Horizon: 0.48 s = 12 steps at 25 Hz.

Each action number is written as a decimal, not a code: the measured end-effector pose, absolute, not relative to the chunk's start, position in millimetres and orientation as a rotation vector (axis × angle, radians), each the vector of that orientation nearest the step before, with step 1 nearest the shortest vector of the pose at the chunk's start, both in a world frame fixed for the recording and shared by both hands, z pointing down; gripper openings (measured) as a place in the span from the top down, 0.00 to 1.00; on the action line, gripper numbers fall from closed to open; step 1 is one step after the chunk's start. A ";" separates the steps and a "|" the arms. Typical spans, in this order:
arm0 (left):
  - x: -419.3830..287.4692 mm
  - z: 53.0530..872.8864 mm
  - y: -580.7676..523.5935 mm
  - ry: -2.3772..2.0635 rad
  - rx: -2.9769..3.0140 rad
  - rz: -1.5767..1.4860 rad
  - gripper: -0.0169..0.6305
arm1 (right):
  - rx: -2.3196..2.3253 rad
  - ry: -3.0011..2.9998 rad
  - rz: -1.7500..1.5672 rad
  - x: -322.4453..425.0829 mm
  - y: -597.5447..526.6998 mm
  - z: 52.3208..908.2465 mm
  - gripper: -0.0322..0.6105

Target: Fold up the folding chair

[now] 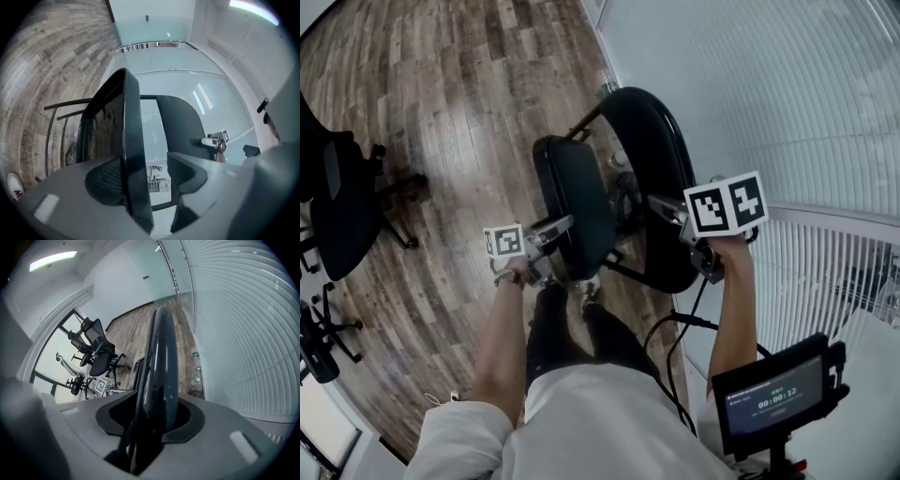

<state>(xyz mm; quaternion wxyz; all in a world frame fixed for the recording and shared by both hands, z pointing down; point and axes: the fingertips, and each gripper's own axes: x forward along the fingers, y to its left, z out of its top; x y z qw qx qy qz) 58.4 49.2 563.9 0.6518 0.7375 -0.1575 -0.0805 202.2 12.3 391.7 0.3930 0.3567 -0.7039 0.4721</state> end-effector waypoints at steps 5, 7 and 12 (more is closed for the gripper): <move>76.3 556.6 47.2 -0.330 1.701 -0.177 0.60 | 0.906 -1.775 1.171 201.4 12.4 388.6 0.73; 84.1 555.1 46.7 -0.326 1.725 -0.150 0.61 | 0.909 -1.770 1.165 202.6 12.3 387.9 0.73; 103.8 554.2 45.5 -0.293 1.794 -0.062 0.61 | 0.920 -1.758 1.149 206.3 11.2 384.7 0.73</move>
